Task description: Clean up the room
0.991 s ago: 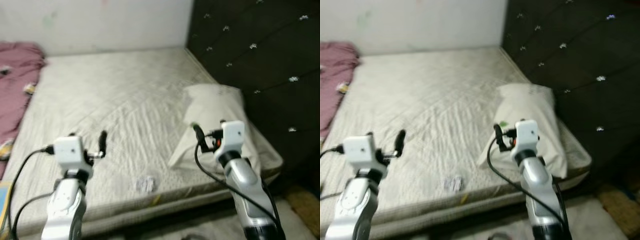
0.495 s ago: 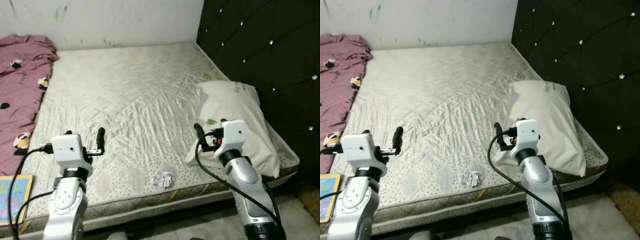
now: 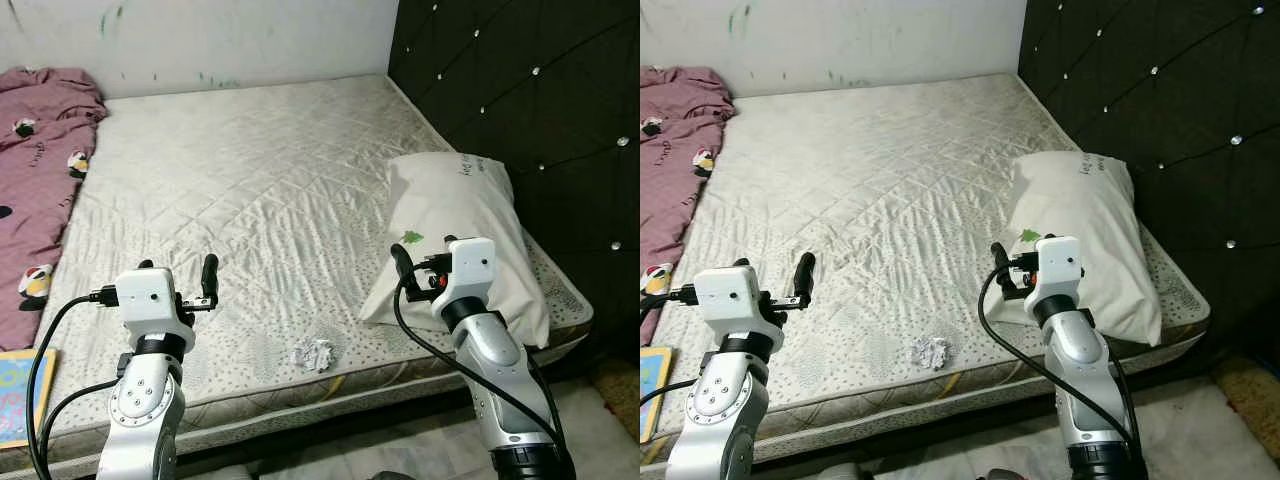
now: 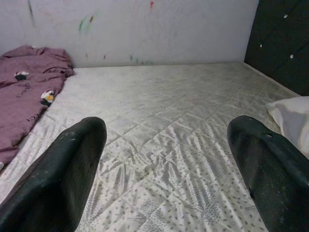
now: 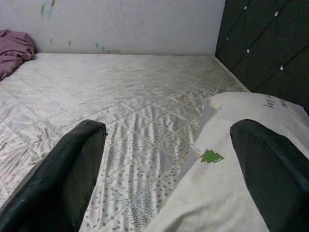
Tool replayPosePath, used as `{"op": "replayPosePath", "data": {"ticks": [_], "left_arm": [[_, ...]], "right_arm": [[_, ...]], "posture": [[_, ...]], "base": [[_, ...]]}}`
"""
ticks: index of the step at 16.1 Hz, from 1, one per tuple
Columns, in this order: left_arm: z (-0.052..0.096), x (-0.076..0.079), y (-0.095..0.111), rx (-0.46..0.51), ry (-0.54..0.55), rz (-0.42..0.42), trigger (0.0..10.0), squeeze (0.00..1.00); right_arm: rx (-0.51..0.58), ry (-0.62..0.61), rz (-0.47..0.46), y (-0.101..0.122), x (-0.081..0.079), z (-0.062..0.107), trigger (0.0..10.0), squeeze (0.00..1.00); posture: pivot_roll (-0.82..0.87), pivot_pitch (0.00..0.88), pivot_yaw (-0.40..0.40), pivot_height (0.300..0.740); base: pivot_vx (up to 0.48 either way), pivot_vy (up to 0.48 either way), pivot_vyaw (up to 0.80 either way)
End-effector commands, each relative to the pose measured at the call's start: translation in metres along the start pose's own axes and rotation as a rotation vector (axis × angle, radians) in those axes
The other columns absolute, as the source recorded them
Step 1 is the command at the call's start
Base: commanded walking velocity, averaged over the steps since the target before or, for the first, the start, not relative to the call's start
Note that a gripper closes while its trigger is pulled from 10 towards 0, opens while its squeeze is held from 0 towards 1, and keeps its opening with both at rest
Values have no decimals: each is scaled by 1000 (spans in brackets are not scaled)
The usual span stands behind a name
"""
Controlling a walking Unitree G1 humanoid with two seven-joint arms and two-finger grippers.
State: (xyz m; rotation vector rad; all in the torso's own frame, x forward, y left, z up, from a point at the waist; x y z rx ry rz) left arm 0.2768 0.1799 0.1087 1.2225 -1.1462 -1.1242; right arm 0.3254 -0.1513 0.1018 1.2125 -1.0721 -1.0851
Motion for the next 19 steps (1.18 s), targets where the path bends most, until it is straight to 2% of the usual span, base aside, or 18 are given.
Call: {"op": "replayPosePath", "data": {"ticks": [1, 2, 11, 19], "left_arm": [[-1, -4, -3, -18, 20, 12, 10000, 0], [-1, -5, -4, -20, 19, 14, 10000, 0], [-3, -4, 1, 6, 12, 14, 10000, 0], [-5, -9, 7, 39, 27, -17, 10000, 0]], "right_arm": [[2, -8, -8, 2, 3, -2, 10000, 0], [2, -9, -8, 2, 3, -2, 10000, 0], [10, -30, -3, 4, 6, -3, 10000, 0], [22, -45, 0, 8, 6, -6, 10000, 0]], "posture": [[0, 0, -14, 740], [0, 0, -14, 740], [-3, 0, -10, 740], [0, 0, -13, 740]], "base": [[0, 0, 0], [0, 0, 0], [0, 480, 0], [0, 0, 0]]}}
Point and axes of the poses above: a point about 5 cm out from each wrist's last joint towards the gripper, its own z axis pointing back from the gripper into the wrist, its own y axis along the axis of the wrist's last joint, x = y × z, the point moved 5 cm from there along -z, pointing out of the wrist towards the gripper, and after that the axes turned 1 degree about z, right-handed, at the moved point
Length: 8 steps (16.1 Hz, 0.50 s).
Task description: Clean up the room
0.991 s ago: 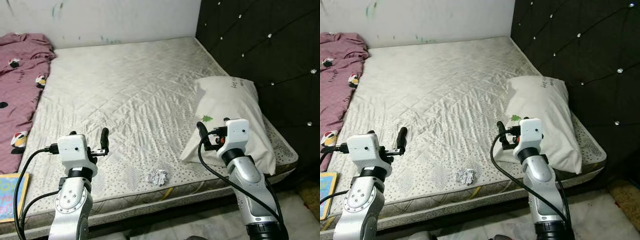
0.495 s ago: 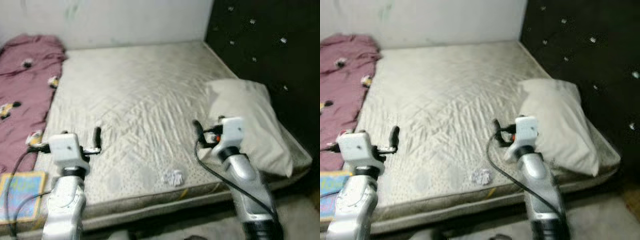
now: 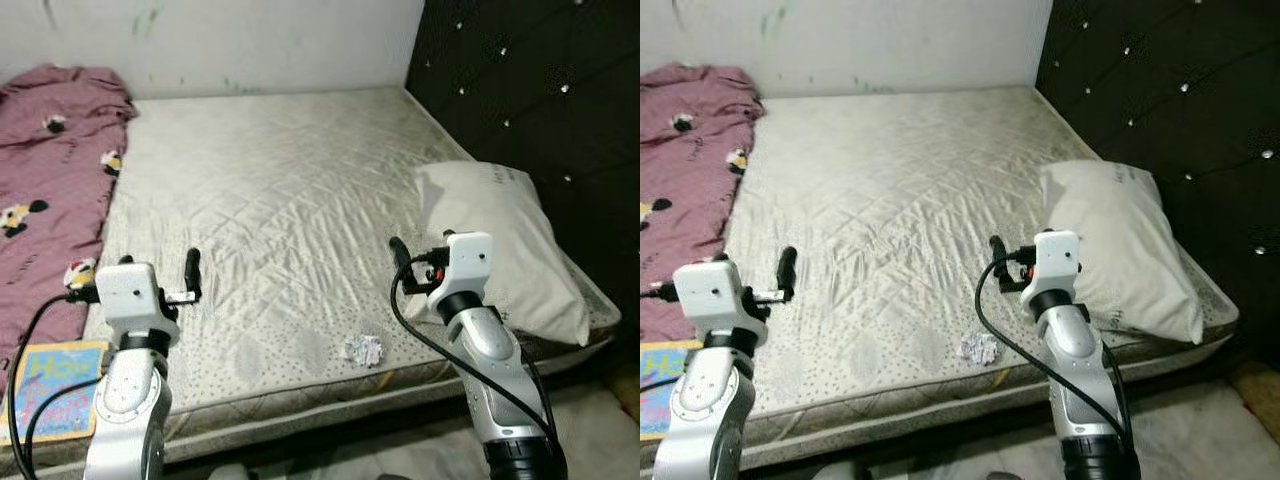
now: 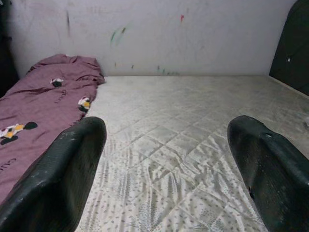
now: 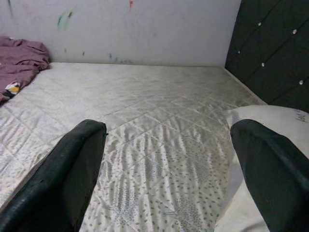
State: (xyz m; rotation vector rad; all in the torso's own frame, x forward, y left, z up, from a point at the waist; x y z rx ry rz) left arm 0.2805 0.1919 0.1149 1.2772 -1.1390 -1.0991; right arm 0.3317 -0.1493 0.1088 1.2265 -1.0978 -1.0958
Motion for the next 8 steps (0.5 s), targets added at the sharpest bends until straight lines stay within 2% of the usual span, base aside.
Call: {"op": "replayPosePath", "data": {"ticks": [1, 4, 8], "left_arm": [[0, 3, 0, 1, -5, 0, 10000, 0], [0, 4, -1, -3, -4, 0, 10000, 0], [0, 5, -1, -3, -3, -3, 10000, 0]], "right_arm": [[1, -25, 8, 1, 7, 0, 10000, 0], [0, -21, 8, 1, 6, 0, 10000, 0], [-1, -17, 4, 1, 6, 0, 10000, 0]], "posture": [[0, 0, -13, 740], [-3, 0, -10, 740], [-6, 0, -12, 698]], "base": [[0, 0, 0], [0, 0, 0], [0, 0, 0]]}}
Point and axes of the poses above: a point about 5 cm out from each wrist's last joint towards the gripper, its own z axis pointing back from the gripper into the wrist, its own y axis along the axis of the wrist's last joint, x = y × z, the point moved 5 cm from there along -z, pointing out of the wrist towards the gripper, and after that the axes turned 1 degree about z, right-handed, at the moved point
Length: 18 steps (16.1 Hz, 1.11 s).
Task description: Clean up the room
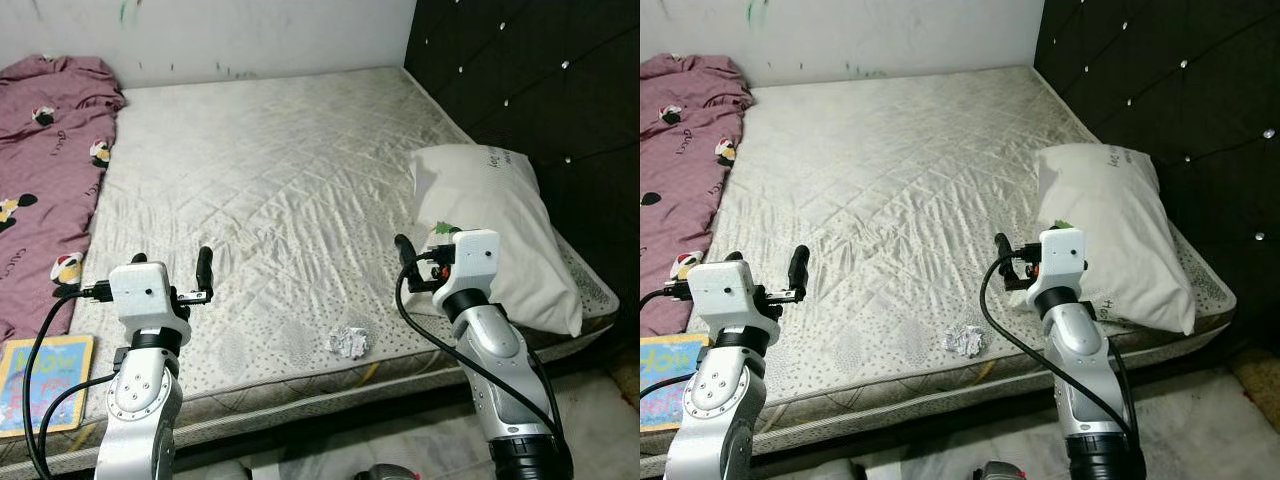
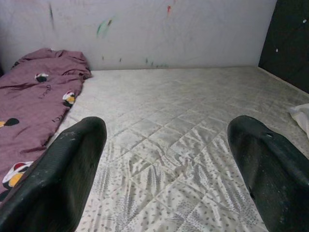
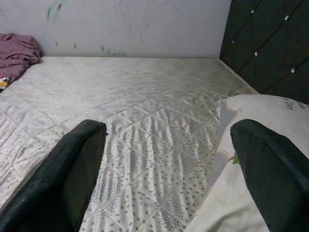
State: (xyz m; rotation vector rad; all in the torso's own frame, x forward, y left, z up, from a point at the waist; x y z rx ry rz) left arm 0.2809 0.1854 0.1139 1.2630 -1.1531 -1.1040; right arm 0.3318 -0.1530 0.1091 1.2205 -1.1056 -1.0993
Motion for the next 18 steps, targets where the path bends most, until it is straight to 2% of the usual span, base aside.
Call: {"op": "replayPosePath", "data": {"ticks": [1, 7, 18], "left_arm": [[0, -2, 0, -1, 12, -13, 10000, 0], [0, 0, -1, -7, 3, -9, 10000, 0], [2, 1, -2, -14, -23, -6, 10000, 0]], "right_arm": [[0, -4, -3, 1, 1, 0, 10000, 0], [1, 8, -5, 1, 0, 0, 10000, 0], [-15, 50, 6, -3, -7, -2, 10000, 0]], "posture": [[-6, 0, -12, 688], [-7, 0, -14, 619], [0, 0, -21, 619]], "base": [[0, 0, 0], [0, 0, 0], [0, 0, 0]]}}
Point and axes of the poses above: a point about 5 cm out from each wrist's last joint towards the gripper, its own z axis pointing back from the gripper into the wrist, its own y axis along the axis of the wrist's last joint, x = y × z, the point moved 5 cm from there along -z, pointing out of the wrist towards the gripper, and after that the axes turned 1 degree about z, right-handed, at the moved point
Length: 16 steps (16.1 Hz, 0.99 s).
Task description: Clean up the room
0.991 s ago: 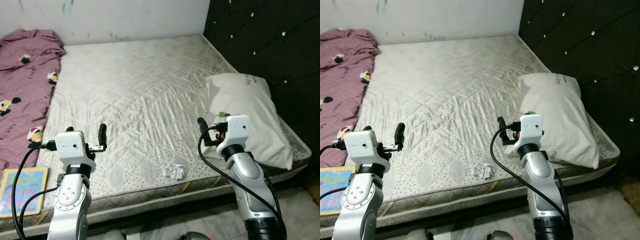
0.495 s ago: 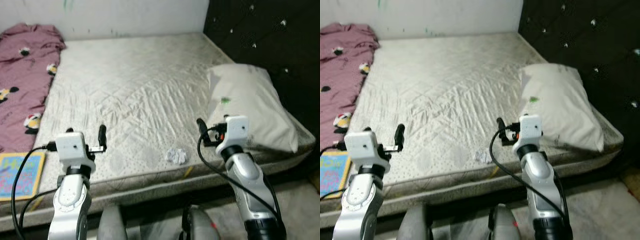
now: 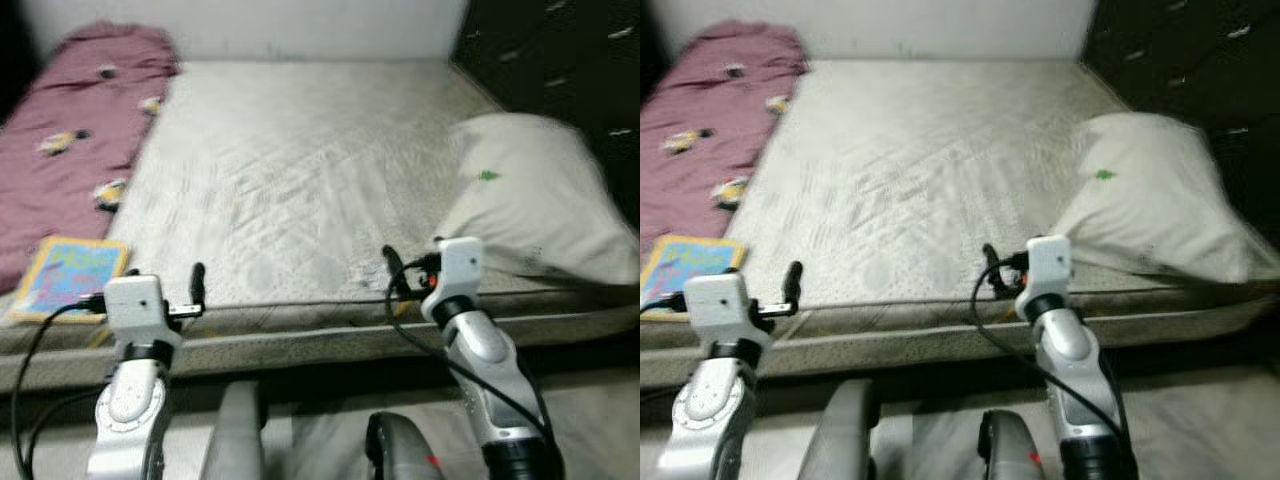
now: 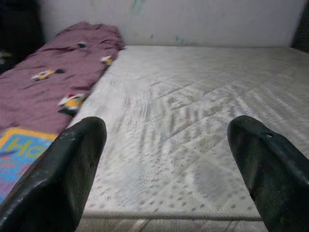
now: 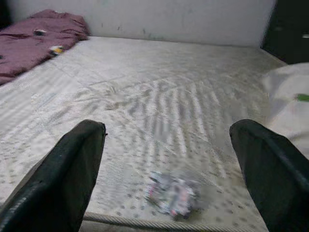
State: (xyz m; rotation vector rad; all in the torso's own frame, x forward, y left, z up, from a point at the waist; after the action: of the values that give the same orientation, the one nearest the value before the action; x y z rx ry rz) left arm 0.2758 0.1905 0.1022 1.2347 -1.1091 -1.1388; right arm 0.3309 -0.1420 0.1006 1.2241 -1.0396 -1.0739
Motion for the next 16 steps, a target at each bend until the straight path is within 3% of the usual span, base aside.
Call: {"op": "replayPosePath", "data": {"ticks": [1, 6, 16], "left_arm": [[-2, 6, 11, 40, -26, 11, 10000, 0], [-1, 6, 11, 41, -34, 15, 10000, 0], [-1, 7, 10, 34, -34, 18, 10000, 0]], "right_arm": [[14, -2, 16, 5, 4, -1, 10000, 0], [14, 6, 37, 5, 2, -1, 10000, 0], [10, 6, 38, 4, 2, -2, 10000, 0]], "posture": [[0, 0, -21, 619], [3, 0, -21, 619], [2, 0, -21, 619]], "base": [[240, 0, 0], [289, 0, 249], [293, 0, 0]]}}
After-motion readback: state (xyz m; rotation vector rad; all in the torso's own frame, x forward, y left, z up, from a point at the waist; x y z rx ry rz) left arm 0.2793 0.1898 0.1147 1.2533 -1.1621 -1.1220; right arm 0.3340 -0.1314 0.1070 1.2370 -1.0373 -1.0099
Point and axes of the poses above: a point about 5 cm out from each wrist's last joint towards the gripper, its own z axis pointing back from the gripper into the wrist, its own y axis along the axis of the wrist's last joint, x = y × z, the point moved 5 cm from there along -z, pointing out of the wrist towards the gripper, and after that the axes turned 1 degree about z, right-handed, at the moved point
